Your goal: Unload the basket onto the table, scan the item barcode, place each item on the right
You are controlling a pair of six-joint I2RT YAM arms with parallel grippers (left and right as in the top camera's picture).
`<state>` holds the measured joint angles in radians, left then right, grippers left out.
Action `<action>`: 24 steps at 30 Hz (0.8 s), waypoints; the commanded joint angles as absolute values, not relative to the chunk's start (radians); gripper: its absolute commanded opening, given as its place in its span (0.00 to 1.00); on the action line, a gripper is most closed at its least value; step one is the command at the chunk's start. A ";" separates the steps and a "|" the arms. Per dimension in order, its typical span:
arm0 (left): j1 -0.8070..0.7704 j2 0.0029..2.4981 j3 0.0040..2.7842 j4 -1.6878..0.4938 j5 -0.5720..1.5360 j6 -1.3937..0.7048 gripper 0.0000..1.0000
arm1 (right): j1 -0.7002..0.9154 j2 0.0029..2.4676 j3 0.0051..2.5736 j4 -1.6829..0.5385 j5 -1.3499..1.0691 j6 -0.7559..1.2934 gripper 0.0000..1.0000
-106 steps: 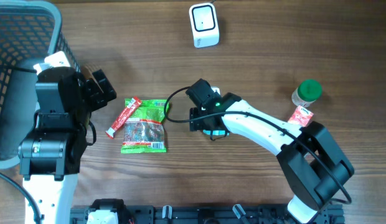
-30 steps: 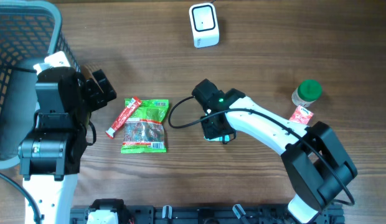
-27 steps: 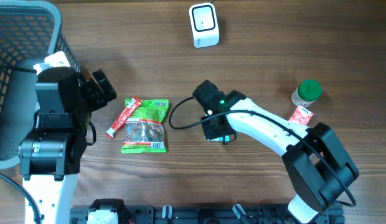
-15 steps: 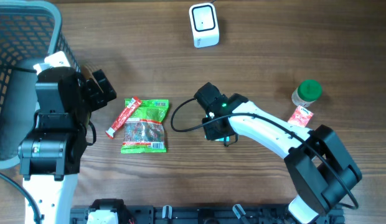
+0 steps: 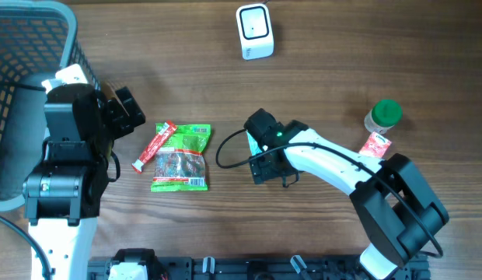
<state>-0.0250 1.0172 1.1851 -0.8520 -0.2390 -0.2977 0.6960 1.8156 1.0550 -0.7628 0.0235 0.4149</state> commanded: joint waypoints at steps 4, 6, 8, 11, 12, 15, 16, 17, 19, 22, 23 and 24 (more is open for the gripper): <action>-0.019 1.018 1.199 -0.849 -0.248 -0.293 1.00 | 0.693 1.727 1.235 -0.872 0.034 0.340 0.98; -0.019 1.018 1.199 -0.849 -0.248 -0.293 1.00 | 0.688 1.695 1.273 -0.878 0.031 0.342 0.99; -0.019 1.018 1.199 -0.849 -0.248 -0.293 1.00 | 0.685 1.677 1.292 -0.866 0.019 0.345 0.99; -0.019 1.018 1.199 -0.849 -0.248 -0.293 1.00 | 0.683 1.672 1.295 -0.818 0.001 0.344 0.83; -0.019 1.018 1.199 -0.849 -0.248 -0.293 1.00 | 0.683 1.679 1.291 -0.784 -0.001 0.345 0.34; -0.019 1.018 1.199 -0.849 -0.248 -0.293 1.00 | 0.684 1.695 1.253 -0.677 -0.038 0.389 0.04; -0.019 1.018 1.199 -0.849 -0.248 -0.293 1.00 | 0.684 1.707 1.237 -0.628 -0.051 0.397 0.04; -0.019 1.018 1.199 -0.849 -0.248 -0.293 1.00 | 0.684 1.721 1.226 -0.590 -0.060 0.397 0.06; -0.019 1.018 1.199 -0.849 -0.248 -0.293 1.00 | 0.687 1.757 1.206 -0.524 -0.084 0.397 0.26; -0.019 1.018 1.199 -0.849 -0.248 -0.293 1.00 | 0.690 1.832 1.182 -0.440 -0.159 0.422 0.36; -0.019 1.018 1.199 -0.849 -0.248 -0.293 1.00 | 0.690 1.853 1.182 -0.429 -0.167 0.428 0.28; -0.019 1.018 1.199 -0.849 -0.248 -0.293 1.00 | 0.690 1.878 1.182 -0.417 -0.171 0.430 0.20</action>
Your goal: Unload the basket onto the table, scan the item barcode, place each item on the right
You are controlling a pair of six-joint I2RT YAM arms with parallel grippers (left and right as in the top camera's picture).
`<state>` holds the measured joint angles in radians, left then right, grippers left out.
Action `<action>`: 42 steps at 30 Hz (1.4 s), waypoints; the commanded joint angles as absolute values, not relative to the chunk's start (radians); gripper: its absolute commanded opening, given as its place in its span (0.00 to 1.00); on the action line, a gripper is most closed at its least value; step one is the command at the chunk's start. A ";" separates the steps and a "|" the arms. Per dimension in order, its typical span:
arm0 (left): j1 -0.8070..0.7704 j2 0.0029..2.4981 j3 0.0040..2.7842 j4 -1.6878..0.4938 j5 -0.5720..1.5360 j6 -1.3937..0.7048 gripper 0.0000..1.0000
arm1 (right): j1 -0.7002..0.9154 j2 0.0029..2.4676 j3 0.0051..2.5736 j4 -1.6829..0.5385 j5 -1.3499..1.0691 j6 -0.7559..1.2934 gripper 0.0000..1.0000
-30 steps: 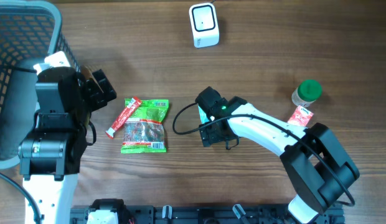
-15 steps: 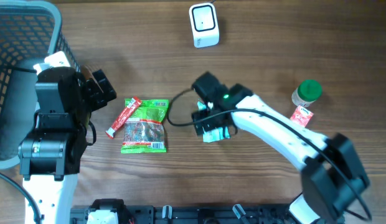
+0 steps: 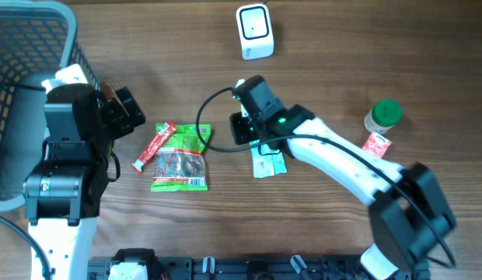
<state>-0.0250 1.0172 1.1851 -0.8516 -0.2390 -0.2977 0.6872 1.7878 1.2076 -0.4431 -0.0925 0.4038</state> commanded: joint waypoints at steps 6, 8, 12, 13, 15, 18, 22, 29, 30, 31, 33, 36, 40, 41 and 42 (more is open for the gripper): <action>-0.019 1.018 1.199 -0.849 -0.248 -0.293 1.00 | 0.686 1.965 1.182 -0.403 -0.122 0.430 0.09; -0.019 1.018 1.199 -0.849 -0.248 -0.293 1.00 | 0.685 1.967 1.182 -0.418 -0.048 0.432 0.09; -0.019 1.018 1.199 -0.849 -0.248 -0.293 1.00 | 0.659 1.966 1.183 -0.487 0.093 0.548 0.09; -0.019 1.018 1.199 -0.849 -0.248 -0.293 1.00 | 0.651 1.966 1.183 -0.506 0.105 0.566 0.09; -0.019 1.018 1.199 -0.849 -0.248 -0.293 1.00 | 0.625 1.966 1.183 -0.557 0.112 0.602 0.07; -0.019 1.018 1.199 -0.849 -0.248 -0.293 1.00 | 0.580 1.966 1.184 -0.622 0.082 0.615 0.04; -0.019 1.018 1.199 -0.849 -0.248 -0.293 1.00 | 0.531 1.959 1.202 -0.721 0.020 0.603 0.04; -0.019 1.018 1.199 -0.849 -0.248 -0.293 1.00 | 0.473 1.890 1.270 -0.837 -0.031 0.493 0.05; -0.019 1.018 1.199 -0.849 -0.248 -0.293 1.00 | 0.471 1.874 1.277 -0.846 -0.045 0.458 0.05; -0.019 1.018 1.199 -0.849 -0.248 -0.293 1.00 | 0.470 1.855 1.287 -0.861 -0.047 0.430 0.05; -0.019 1.018 1.199 -0.849 -0.248 -0.293 1.00 | 0.464 1.803 1.303 -0.904 -0.044 0.379 0.10; -0.019 1.018 1.199 -0.849 -0.248 -0.293 1.00 | 0.430 1.727 1.305 -0.941 -0.046 0.315 0.39; -0.019 1.018 1.199 -0.849 -0.248 -0.293 1.00 | 0.344 1.702 1.301 -1.042 -0.062 0.195 0.75; -0.019 1.018 1.199 -0.849 -0.248 -0.293 1.00 | 0.323 1.702 1.291 -1.049 -0.089 0.156 0.79; -0.019 1.018 1.199 -0.849 -0.248 -0.293 1.00 | 0.305 1.702 1.276 -1.047 -0.129 0.122 0.82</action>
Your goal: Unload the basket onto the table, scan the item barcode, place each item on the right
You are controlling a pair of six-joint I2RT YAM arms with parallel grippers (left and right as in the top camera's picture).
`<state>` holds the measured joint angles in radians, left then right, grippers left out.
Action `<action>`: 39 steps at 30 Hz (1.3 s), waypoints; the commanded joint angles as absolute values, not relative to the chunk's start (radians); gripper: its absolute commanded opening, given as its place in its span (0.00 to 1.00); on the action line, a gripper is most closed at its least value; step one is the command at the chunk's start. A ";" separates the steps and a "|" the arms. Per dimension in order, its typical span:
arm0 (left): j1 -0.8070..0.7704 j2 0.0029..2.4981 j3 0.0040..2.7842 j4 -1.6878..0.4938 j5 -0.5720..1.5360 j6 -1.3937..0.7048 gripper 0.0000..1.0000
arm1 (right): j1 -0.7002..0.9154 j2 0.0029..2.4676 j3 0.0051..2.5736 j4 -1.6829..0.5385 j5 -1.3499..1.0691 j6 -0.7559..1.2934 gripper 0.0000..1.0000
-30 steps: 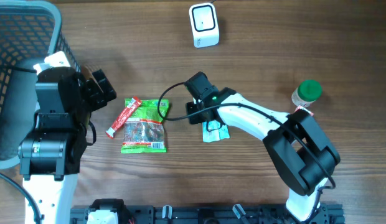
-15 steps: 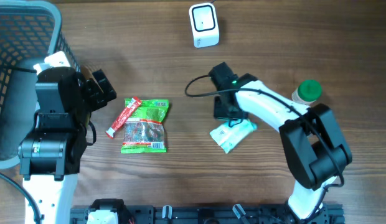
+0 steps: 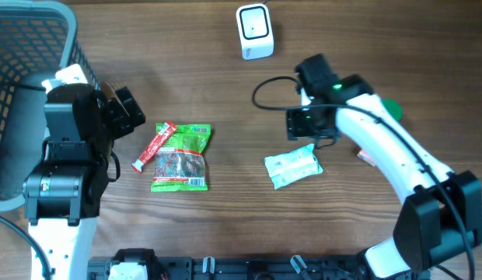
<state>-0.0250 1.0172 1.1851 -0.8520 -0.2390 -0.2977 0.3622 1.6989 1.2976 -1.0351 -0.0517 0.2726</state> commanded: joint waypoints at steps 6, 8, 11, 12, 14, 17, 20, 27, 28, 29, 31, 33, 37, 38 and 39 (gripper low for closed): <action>-0.019 1.018 1.199 -0.849 -0.248 -0.293 1.00 | 0.226 1.704 1.134 -0.956 -0.268 0.025 0.86; -0.019 1.018 1.199 -0.849 -0.248 -0.293 1.00 | 0.219 1.704 1.077 -0.897 -0.268 0.026 0.86; -0.019 1.018 1.199 -0.849 -0.248 -0.293 1.00 | 0.218 1.704 0.984 -0.770 -0.332 0.000 0.85; -0.019 1.018 1.199 -0.849 -0.248 -0.293 1.00 | 0.218 1.704 0.957 -0.728 -0.366 -0.004 0.86; -0.019 1.018 1.199 -0.849 -0.248 -0.293 1.00 | 0.218 1.704 0.911 -0.665 -0.386 0.003 0.85; -0.019 1.018 1.199 -0.849 -0.248 -0.293 1.00 | 0.218 1.704 0.835 -0.570 -0.384 0.009 0.79; -0.019 1.018 1.199 -0.849 -0.248 -0.293 1.00 | 0.218 1.704 0.766 -0.505 -0.383 0.033 0.72; -0.019 1.018 1.199 -0.849 -0.248 -0.293 1.00 | 0.217 1.700 0.781 -0.510 -0.388 0.037 0.68; -0.019 1.018 1.199 -0.849 -0.248 -0.293 1.00 | 0.215 1.699 0.794 -0.519 -0.396 0.036 0.68; -0.019 1.018 1.199 -0.849 -0.248 -0.293 1.00 | 0.213 1.699 0.816 -0.535 -0.403 0.036 0.69; -0.019 1.018 1.199 -0.849 -0.248 -0.293 1.00 | 0.212 1.698 0.868 -0.586 -0.405 0.034 0.70; -0.019 1.018 1.199 -0.849 -0.248 -0.293 1.00 | 0.212 1.697 0.922 -0.649 -0.405 0.027 0.70; -0.019 1.018 1.199 -0.849 -0.248 -0.293 1.00 | 0.212 1.697 0.989 -0.759 -0.405 0.030 0.71; -0.019 1.018 1.199 -0.849 -0.248 -0.293 1.00 | 0.212 1.697 0.990 -0.774 -0.405 0.040 0.73; -0.019 1.018 1.199 -0.849 -0.248 -0.293 1.00 | 0.212 1.698 0.989 -0.786 -0.403 0.058 0.74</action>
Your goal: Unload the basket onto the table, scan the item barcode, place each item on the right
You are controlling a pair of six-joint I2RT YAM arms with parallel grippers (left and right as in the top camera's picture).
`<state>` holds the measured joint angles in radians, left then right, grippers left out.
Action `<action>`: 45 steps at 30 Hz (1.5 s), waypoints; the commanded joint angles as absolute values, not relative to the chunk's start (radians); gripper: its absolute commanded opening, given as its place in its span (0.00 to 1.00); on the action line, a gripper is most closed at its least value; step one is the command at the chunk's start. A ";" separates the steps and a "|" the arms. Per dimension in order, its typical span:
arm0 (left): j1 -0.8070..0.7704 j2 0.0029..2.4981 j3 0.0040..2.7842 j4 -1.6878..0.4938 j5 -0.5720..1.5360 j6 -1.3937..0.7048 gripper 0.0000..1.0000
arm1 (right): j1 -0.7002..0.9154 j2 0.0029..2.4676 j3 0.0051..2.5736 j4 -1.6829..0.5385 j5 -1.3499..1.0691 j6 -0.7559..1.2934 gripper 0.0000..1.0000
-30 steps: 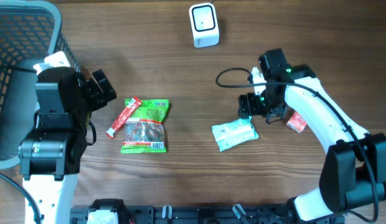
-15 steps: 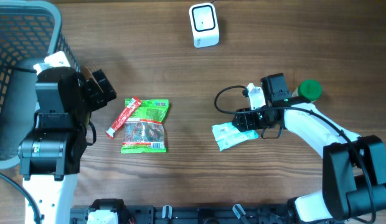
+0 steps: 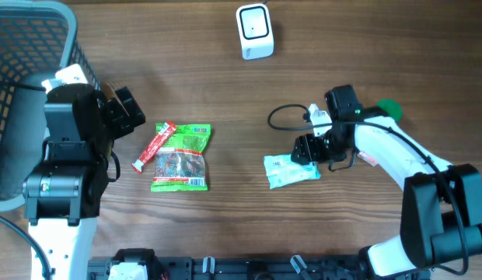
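The white barcode scanner (image 3: pixel 253 31) stands at the table's far edge, near the middle. A pale green and white packet (image 3: pixel 288 171) lies flat right of centre. My right gripper (image 3: pixel 306 150) is low over the packet's upper right corner; its dark fingers blend together, so whether they are apart or closed on the packet does not show. My left gripper (image 3: pixel 127 110) rests at the left with its fingers apart and nothing between them, well away from the packet and the scanner.
A green snack bag (image 3: pixel 181 158) and a red stick pack (image 3: pixel 153 145) lie left of centre. A green-capped jar (image 3: pixel 389 108) and a small red packet (image 3: pixel 368 159) sit behind the right arm. A black wire basket (image 3: pixel 27 47) fills the far left corner.
My right gripper has come from a spot up near the jar down to the packet's upper right corner. The packet lies about where it was. The left arm has not moved.
At first my right gripper covered the packet near the table's middle. Then it stood above and left of the packet, which lay in view. Later the packet lay further right and turned, with the gripper away from it, and now the gripper is back at its corner.
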<state>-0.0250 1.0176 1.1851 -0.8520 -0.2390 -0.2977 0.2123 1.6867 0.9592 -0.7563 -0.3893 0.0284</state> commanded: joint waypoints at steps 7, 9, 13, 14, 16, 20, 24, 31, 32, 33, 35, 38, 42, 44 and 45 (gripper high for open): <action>-0.019 1.018 1.199 -0.849 -0.248 -0.293 1.00 | 0.213 1.698 0.927 -0.769 -0.373 0.091 0.78; -0.019 1.018 1.199 -0.849 -0.248 -0.293 1.00 | 0.213 1.698 0.910 -0.748 -0.361 0.122 0.79; -0.019 1.018 1.199 -0.849 -0.248 -0.293 1.00 | 0.213 1.698 0.857 -0.698 -0.362 0.178 0.77; -0.019 1.018 1.199 -0.849 -0.248 -0.293 1.00 | 0.213 1.698 0.845 -0.689 -0.361 0.187 0.77; -0.019 1.018 1.199 -0.849 -0.248 -0.293 1.00 | 0.213 1.698 0.810 -0.657 -0.358 0.186 0.74; -0.019 1.018 1.199 -0.849 -0.248 -0.293 1.00 | 0.213 1.698 0.770 -0.618 -0.359 0.186 0.52; -0.019 1.018 1.199 -0.849 -0.248 -0.293 1.00 | 0.212 1.697 0.781 -0.620 -0.359 0.181 0.04; -0.019 1.018 1.199 -0.849 -0.248 -0.293 1.00 | 0.208 1.575 0.936 -0.796 -0.445 0.047 0.04; -0.019 1.018 1.199 -0.849 -0.248 -0.293 1.00 | 0.208 1.542 0.955 -0.820 -0.447 0.040 0.04; -0.019 1.018 1.199 -0.849 -0.248 -0.293 1.00 | 0.208 1.504 0.975 -0.841 -0.448 0.031 0.04; -0.019 1.018 1.199 -0.849 -0.248 -0.293 1.00 | 0.208 1.423 1.005 -0.869 -0.448 0.025 0.04; -0.019 1.018 1.199 -0.849 -0.248 -0.293 1.00 | 0.208 1.211 1.026 -0.857 -0.524 -0.001 0.04; -0.019 1.018 1.199 -0.849 -0.248 -0.293 1.00 | 0.208 1.029 1.026 -0.827 -0.545 0.001 0.04; -0.019 1.018 1.199 -0.849 -0.248 -0.293 1.00 | 0.208 0.960 1.026 -0.828 -0.545 0.001 0.04; -0.019 1.018 1.199 -0.849 -0.248 -0.293 1.00 | 0.208 0.924 1.026 -0.831 -0.545 0.001 0.04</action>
